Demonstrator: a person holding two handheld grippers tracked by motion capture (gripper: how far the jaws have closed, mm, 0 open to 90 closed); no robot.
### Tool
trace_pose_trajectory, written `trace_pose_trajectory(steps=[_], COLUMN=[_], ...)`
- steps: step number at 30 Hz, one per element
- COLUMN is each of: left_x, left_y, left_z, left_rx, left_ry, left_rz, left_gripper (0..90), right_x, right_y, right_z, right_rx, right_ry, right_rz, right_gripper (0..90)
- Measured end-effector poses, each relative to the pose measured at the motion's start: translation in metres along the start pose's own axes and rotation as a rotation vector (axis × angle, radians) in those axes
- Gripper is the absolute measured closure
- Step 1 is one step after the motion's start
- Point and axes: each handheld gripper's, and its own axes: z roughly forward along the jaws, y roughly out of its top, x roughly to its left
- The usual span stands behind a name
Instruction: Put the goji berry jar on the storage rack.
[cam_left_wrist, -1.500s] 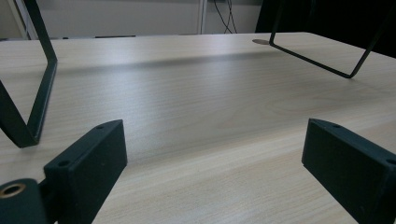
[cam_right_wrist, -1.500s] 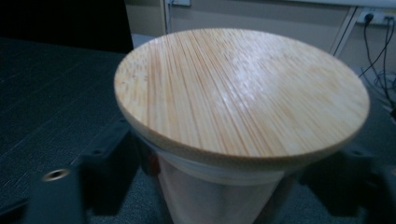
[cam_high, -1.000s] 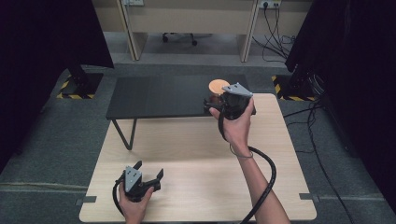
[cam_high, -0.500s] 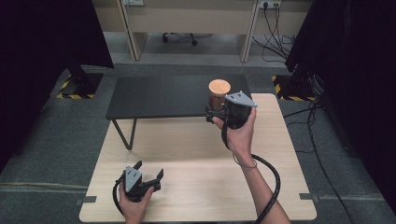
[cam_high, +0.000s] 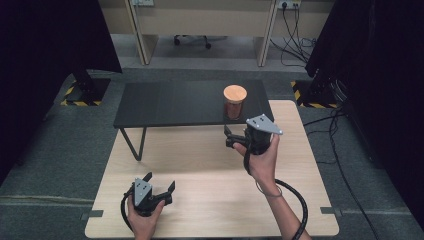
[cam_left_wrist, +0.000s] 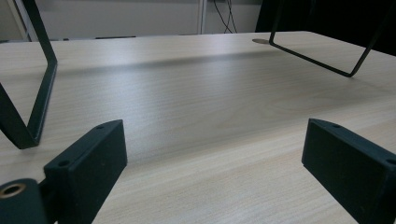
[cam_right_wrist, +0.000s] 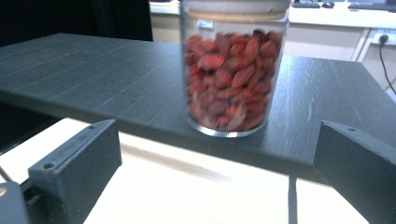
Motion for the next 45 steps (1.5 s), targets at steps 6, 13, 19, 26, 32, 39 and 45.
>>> trace_pose_trajectory(steps=[6, 13, 19, 26, 32, 39, 45], left_x=[-0.002, -0.003, -0.003, -0.003, -0.003, -0.003, -0.003], left_y=[-0.001, 0.000, 0.000, 0.000, 0.000, 0.000, 0.000], left_z=[0.000, 0.000, 0.000, 0.000, 0.000, 0.000, 0.000], left_rx=[-0.003, -0.001, -0.001, -0.001, -0.001, 0.000, 0.000], left_ry=[0.006, 0.010, 0.010, 0.010, 0.011, 0.010, 0.010], left_rz=[0.004, 0.011, 0.009, 0.010, 0.009, 0.009, 0.009], left_gripper=[5.9, 5.9, 5.9, 5.9, 5.9, 5.9, 5.9], right_x=[0.002, -0.004, -0.008, -0.008, -0.007, -0.009, -0.009], right_y=[-0.039, -0.063, -0.072, -0.101, -0.116, -0.129, -0.133], right_z=[-0.011, -0.015, -0.014, -0.008, -0.004, -0.005, -0.006], right_rx=[-0.028, 0.020, 0.050, 0.147, 0.207, 0.233, 0.248], right_ry=[0.020, 0.037, 0.041, 0.030, 0.011, 0.011, -0.003], right_rz=[-0.022, -0.031, -0.021, 0.015, 0.051, 0.081, 0.085], right_gripper=[1.1, 1.0, 1.0, 1.2, 1.2, 1.5, 1.9])
